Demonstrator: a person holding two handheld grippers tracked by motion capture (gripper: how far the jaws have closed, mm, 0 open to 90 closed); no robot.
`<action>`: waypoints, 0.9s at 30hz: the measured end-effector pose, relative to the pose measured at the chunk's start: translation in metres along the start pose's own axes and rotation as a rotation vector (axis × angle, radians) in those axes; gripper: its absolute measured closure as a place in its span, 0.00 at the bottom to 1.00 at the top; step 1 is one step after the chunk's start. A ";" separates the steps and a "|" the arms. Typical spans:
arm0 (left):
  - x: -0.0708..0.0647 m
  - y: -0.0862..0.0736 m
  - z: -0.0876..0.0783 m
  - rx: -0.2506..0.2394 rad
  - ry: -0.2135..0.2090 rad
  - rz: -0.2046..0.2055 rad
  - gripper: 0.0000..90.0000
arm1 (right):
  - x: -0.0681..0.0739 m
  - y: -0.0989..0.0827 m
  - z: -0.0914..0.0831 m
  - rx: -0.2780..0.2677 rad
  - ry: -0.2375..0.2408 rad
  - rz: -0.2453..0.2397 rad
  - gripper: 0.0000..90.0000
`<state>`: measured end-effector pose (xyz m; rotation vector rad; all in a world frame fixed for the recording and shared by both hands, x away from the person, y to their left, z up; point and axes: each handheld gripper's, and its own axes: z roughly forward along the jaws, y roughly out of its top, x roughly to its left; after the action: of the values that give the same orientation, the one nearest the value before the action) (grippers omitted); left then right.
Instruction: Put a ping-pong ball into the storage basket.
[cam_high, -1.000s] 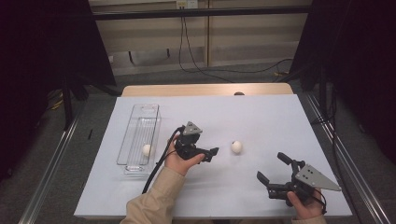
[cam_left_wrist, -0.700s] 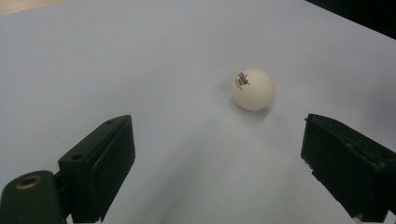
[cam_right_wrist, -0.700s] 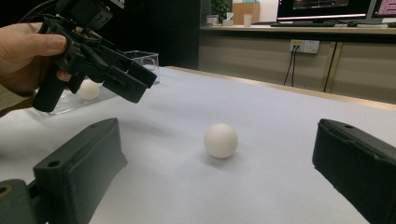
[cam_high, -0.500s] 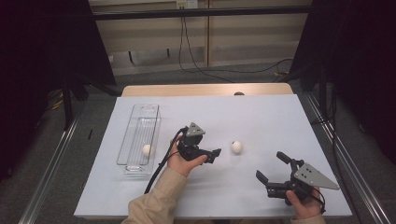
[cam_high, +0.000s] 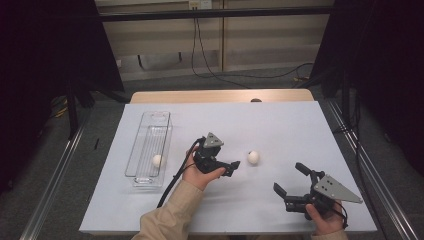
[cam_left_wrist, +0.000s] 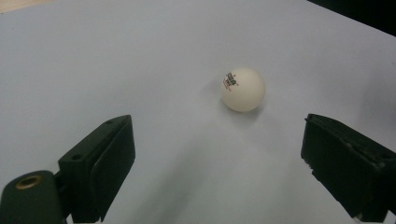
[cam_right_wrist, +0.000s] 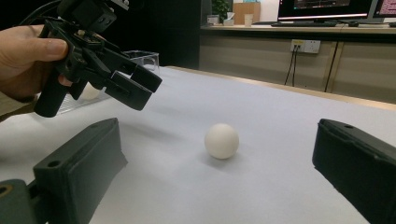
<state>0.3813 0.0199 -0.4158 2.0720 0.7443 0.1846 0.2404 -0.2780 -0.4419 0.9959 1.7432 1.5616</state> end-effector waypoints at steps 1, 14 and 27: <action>0.000 0.000 0.000 -0.001 0.000 0.002 0.11 | 0.000 0.000 0.000 0.000 -0.002 0.001 0.01; -0.008 0.002 0.009 0.001 -0.009 0.028 0.11 | -0.001 0.000 -0.001 0.000 -0.004 -0.001 0.01; -0.015 0.003 0.022 0.013 -0.017 0.057 0.11 | -0.002 0.000 -0.002 -0.005 -0.006 0.001 0.01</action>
<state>0.3793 -0.0053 -0.4239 2.1058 0.6778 0.1943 0.2400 -0.2806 -0.4415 0.9983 1.7340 1.5608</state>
